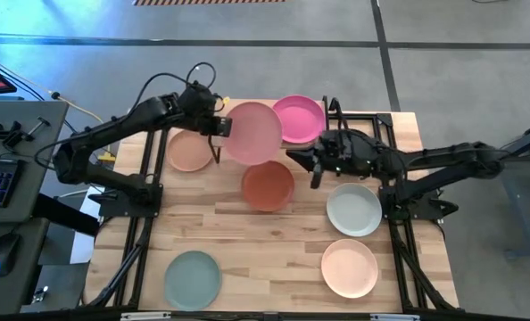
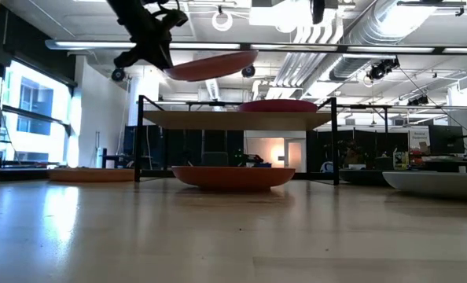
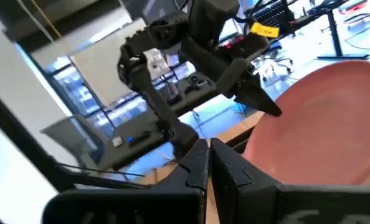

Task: Place and stack plates onto a shelf
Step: Put the light pink plate on the shelf

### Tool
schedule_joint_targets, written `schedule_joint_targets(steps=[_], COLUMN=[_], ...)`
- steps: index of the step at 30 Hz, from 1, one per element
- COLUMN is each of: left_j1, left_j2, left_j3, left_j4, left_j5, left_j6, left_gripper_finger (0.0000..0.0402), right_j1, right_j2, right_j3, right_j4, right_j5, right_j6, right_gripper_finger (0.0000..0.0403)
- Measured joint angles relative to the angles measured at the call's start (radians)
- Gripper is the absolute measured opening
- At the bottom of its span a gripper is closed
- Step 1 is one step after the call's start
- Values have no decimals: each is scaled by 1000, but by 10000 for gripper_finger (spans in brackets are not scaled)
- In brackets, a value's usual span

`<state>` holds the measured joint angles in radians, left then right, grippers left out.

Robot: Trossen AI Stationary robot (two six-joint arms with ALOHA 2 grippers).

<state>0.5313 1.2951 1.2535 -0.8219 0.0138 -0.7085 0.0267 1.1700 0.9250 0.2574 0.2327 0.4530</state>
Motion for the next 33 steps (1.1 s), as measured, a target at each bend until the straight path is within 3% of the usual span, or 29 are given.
schedule_joint_targets(steps=[3, 7, 11, 18, 22, 27, 33], left_j1=[6, 6, 6, 6, 6, 6, 6], left_j2=[1, 1, 1, 1, 1, 1, 1], left_j3=[14, 19, 19, 19, 19, 19, 19], left_j4=[-4, -6, -40, -48, -48, -48, -45], left_j5=[8, 8, 4, 2, 1, 1, 1], left_j6=[4, 3, -11, -21, -23, -23, -23], left_gripper_finger=[0, 0, 0, 0, 0, 0, 0], right_j1=[-24, -80, -139, -184, -201, -217, -217], right_j2=[60, 168, 257, 344, 379, 424, 457], right_j3=[169, 399, 575, 760, 769, 767, 767], right_j4=[-262, -669, -874, -936, -961, -1021, -1076], right_j5=[70, 218, 243, 200, 135, 138, 170], right_j6=[-15, 100, 141, 140, 207, 273, 285], right_gripper_finger=[0, 0, 1, 44, 106, 178, 214])
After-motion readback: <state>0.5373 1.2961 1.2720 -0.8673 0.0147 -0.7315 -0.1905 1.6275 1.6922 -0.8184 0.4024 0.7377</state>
